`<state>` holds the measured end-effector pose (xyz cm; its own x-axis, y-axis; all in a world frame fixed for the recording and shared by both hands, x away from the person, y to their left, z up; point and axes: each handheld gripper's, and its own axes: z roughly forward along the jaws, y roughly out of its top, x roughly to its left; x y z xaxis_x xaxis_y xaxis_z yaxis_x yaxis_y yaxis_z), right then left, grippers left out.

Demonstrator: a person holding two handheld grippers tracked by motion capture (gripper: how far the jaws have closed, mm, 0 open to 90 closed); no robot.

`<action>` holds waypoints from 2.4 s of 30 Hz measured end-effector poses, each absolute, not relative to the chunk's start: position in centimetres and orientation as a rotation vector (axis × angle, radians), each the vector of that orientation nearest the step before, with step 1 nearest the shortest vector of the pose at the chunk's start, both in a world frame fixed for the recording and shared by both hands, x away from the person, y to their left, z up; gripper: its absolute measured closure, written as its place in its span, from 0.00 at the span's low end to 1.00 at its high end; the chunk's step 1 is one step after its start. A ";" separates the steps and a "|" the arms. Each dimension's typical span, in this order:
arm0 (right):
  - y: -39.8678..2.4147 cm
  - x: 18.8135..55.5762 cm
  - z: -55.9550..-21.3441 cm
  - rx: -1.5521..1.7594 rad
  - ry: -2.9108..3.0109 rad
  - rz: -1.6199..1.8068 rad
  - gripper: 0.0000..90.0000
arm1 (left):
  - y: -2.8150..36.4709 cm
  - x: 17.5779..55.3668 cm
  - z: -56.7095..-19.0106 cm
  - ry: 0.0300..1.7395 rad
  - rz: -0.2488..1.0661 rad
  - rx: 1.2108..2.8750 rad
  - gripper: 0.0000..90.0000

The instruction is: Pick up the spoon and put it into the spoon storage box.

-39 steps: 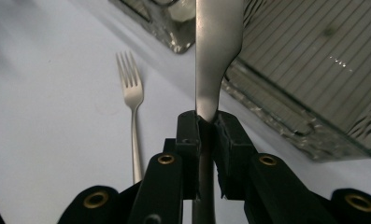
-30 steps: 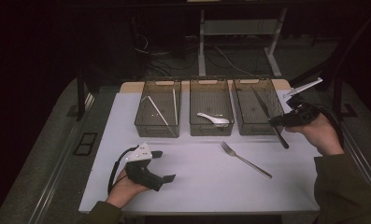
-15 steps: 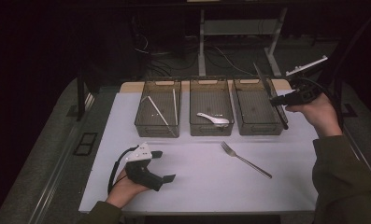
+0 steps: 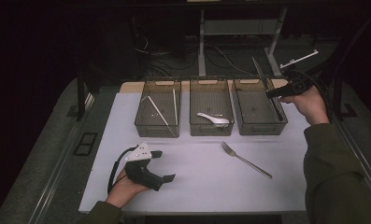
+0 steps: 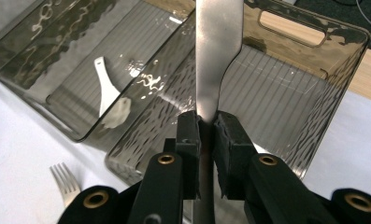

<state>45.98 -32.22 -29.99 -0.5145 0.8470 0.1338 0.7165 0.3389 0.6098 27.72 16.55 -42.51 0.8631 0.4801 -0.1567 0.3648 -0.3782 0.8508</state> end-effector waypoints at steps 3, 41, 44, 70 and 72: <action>-32.5 46.6 -30.6 1.444 2.387 0.918 0.89 | 16.5 27.7 -42.5 0.618 0.141 2.006 0.00; -31.9 49.7 -38.3 1.629 2.455 0.665 0.89 | 16.6 27.7 -42.5 0.616 0.134 2.006 0.00; -31.5 49.8 -38.8 1.629 2.466 0.634 0.89 | 16.6 27.7 -42.5 0.615 0.132 2.010 0.00; -32.6 46.1 -35.5 1.488 2.362 1.022 0.51 | 16.4 27.7 -42.6 0.615 0.136 2.018 0.00; -32.7 45.4 -35.1 1.461 2.354 1.069 0.49 | 16.4 27.7 -42.6 0.615 0.136 2.019 0.00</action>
<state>45.41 -32.68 -35.14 -0.5051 0.8357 0.2158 0.7125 0.2626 0.6507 27.75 16.44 -42.64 0.8652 0.4765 -0.1558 0.3666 -0.3894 0.8450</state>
